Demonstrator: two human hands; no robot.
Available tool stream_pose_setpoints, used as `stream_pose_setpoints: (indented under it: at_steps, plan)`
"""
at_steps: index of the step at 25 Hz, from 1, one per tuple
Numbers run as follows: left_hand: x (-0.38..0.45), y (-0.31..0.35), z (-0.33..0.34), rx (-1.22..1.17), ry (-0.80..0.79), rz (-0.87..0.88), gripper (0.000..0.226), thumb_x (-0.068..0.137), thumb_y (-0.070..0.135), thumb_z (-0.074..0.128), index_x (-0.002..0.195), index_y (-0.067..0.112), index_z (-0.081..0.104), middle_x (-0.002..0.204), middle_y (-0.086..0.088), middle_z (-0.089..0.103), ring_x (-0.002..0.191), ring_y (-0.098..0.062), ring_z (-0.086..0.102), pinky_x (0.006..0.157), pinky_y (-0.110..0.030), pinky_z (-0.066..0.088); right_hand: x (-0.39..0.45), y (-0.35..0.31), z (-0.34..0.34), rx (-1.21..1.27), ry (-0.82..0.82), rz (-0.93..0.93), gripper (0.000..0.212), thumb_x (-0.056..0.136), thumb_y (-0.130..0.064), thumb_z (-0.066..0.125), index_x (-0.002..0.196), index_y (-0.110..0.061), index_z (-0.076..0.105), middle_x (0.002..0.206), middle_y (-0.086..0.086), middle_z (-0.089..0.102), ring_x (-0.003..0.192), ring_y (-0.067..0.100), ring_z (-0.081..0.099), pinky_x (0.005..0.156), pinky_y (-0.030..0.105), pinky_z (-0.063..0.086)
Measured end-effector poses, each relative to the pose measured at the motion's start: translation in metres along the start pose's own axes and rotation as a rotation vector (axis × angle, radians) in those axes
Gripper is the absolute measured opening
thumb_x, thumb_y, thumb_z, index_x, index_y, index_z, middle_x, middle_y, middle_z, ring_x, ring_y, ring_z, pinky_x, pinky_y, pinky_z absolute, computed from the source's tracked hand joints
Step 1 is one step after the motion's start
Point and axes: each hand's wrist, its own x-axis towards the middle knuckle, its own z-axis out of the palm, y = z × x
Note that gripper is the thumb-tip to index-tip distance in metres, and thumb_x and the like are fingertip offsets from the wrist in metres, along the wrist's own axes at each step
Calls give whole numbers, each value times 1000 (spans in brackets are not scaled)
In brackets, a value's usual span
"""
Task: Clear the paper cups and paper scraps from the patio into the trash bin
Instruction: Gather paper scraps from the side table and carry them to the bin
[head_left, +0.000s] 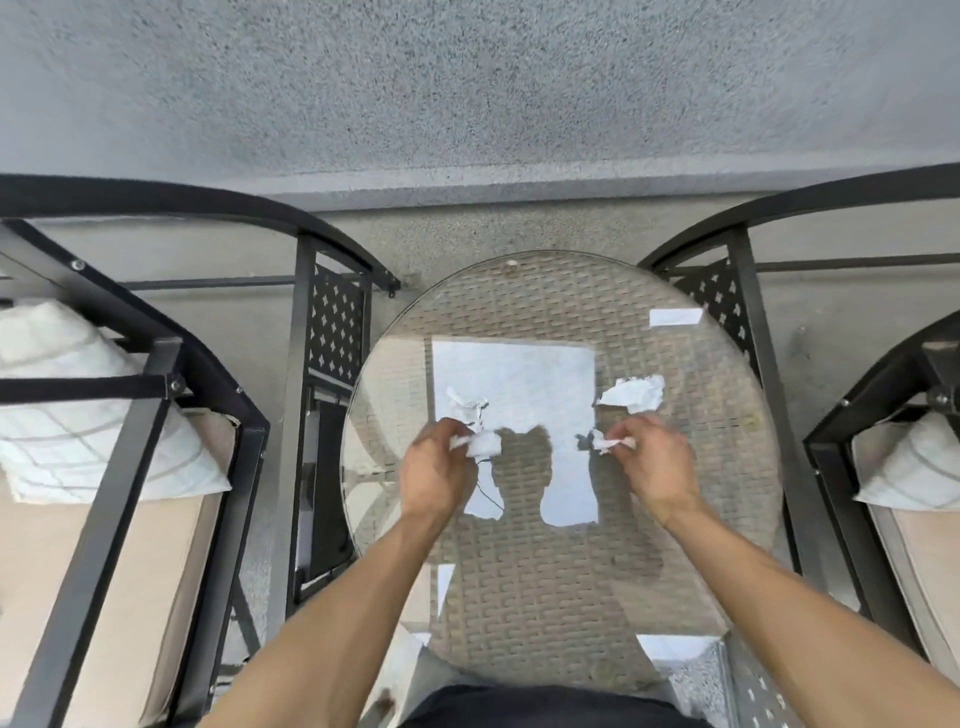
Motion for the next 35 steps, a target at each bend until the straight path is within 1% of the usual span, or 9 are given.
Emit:
stream_pose_setpoints:
  at_steps: [5, 8, 12, 16, 20, 23, 27, 31, 35]
  plan:
    - [49, 4, -4, 136, -111, 57, 17, 85, 3, 63, 99, 12, 68, 148, -1, 31, 100, -24, 65, 87, -36, 53, 42, 16, -15, -11, -18, 90, 11, 78, -6, 72, 79, -17, 70, 144, -4, 39, 100, 19, 60, 80, 22, 39]
    - [53, -2, 7, 223, -156, 55, 18, 85, 4, 62, 98, 15, 68, 137, 0, 40, 91, -28, 66, 81, -38, 54, 51, 23, -7, -69, -69, 94, 14, 80, -3, 68, 81, -17, 70, 136, -1, 48, 106, 21, 58, 79, 19, 36]
    - [49, -6, 16, 271, -158, 97, 26, 82, 1, 59, 103, 13, 66, 117, -2, 53, 90, -28, 63, 71, -30, 46, 39, 18, 5, -166, -3, 54, 20, 84, -1, 61, 88, -19, 68, 113, 1, 62, 94, 24, 63, 77, 30, 47]
    - [36, 3, 12, 248, -155, 45, 21, 87, 6, 55, 102, 18, 63, 110, -6, 61, 88, -28, 62, 69, -35, 51, 11, 13, 7, -115, -42, 67, 27, 84, -4, 62, 100, -26, 64, 112, -2, 66, 93, 20, 64, 74, 29, 48]
    - [18, 12, -5, 101, -90, 66, 31, 86, 13, 61, 114, 25, 59, 114, -1, 62, 95, -24, 63, 74, -38, 55, -16, -5, -11, 2, 36, 25, 37, 85, -11, 65, 116, -31, 61, 109, -6, 68, 98, 16, 60, 73, 23, 42]
    - [5, 15, -23, 37, -43, 102, 26, 90, 18, 62, 115, 26, 64, 111, 0, 60, 96, -23, 62, 79, -33, 50, -29, -27, -32, 36, 105, -19, 27, 85, -16, 67, 108, -31, 66, 105, -9, 69, 99, 13, 55, 73, 22, 37]
    - [-17, 16, -50, -79, 72, 166, 21, 87, 17, 68, 107, 22, 70, 99, 2, 60, 81, -15, 57, 71, -23, 37, -43, -61, -60, 26, 176, -125, 18, 84, -22, 69, 98, -33, 68, 98, -15, 67, 91, 3, 39, 64, 20, 27]
    - [-52, 16, -85, -207, 254, 169, 16, 82, 14, 72, 97, 20, 73, 93, 4, 66, 73, -9, 53, 66, -18, 34, -57, -96, -84, 57, 186, -322, 16, 81, -20, 73, 95, -27, 71, 97, -10, 70, 91, 10, 53, 70, 21, 31]
    - [-103, 14, -109, -279, 455, 151, 14, 80, 14, 73, 90, 24, 73, 88, 11, 67, 75, -5, 56, 73, -20, 42, -76, -118, -101, 157, 157, -485, 14, 77, -17, 77, 89, -23, 73, 89, -8, 71, 75, 4, 57, 65, 12, 34]
